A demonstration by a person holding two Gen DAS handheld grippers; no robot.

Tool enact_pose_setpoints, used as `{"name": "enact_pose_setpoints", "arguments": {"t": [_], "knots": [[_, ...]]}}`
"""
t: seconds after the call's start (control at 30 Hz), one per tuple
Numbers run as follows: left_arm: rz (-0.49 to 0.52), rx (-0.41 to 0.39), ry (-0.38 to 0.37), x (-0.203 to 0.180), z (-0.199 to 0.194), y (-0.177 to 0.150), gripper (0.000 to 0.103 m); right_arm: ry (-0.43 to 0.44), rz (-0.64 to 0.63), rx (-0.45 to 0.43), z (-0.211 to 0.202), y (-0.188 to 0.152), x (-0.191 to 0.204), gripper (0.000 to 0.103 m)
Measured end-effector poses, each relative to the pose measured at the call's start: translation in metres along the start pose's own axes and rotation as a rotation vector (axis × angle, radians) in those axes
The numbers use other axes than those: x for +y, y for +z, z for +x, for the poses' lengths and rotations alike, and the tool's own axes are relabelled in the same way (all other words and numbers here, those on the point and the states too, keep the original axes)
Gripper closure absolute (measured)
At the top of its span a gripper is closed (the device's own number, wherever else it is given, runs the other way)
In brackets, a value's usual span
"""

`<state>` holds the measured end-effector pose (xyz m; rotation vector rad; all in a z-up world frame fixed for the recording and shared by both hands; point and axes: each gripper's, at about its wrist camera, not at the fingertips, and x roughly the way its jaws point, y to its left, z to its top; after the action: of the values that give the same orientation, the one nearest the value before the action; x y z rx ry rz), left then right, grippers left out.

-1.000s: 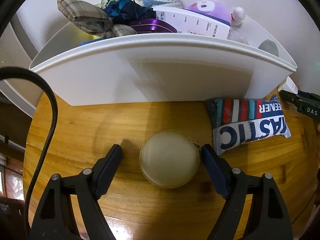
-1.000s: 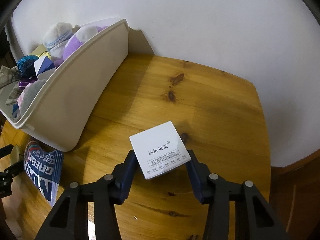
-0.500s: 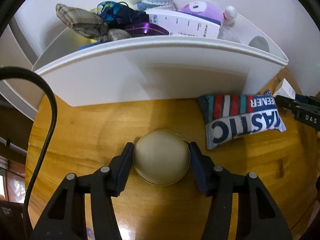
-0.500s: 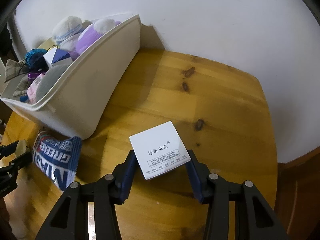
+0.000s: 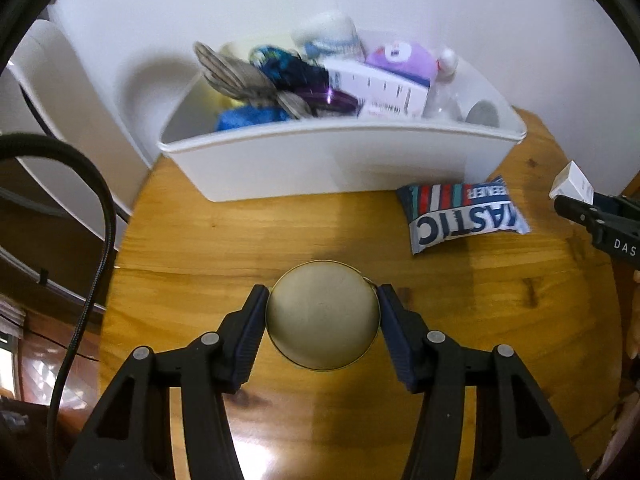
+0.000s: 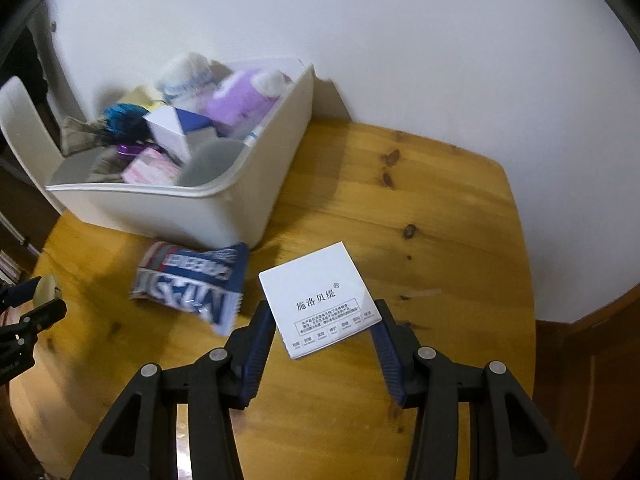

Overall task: Organize objects
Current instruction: 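Lift the gold compact with the left gripper while the right gripper carries the white box to the tray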

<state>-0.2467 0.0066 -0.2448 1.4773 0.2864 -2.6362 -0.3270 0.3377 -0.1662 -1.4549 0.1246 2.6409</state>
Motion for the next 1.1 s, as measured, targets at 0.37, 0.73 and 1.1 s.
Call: {"name": "enact_pose_setpoints", "arguments": {"t": [0.37,0.73,1.1], "knots": [[0.023,-0.101,-0.023,0.004,-0.052,0.029,0.044,0.032,-0.032,-0.095,-0.075,-0.014,0.035,0.054],[0.012,-0.165,-0.014,0.032,-0.095,0.019,0.044,0.093,-0.096,-0.16,-0.129,-0.033,0.088,0.054],[0.004,-0.243,0.032,0.071,-0.134,0.032,0.044,0.114,-0.184,-0.2,-0.165,-0.04,0.132,0.054]]}}
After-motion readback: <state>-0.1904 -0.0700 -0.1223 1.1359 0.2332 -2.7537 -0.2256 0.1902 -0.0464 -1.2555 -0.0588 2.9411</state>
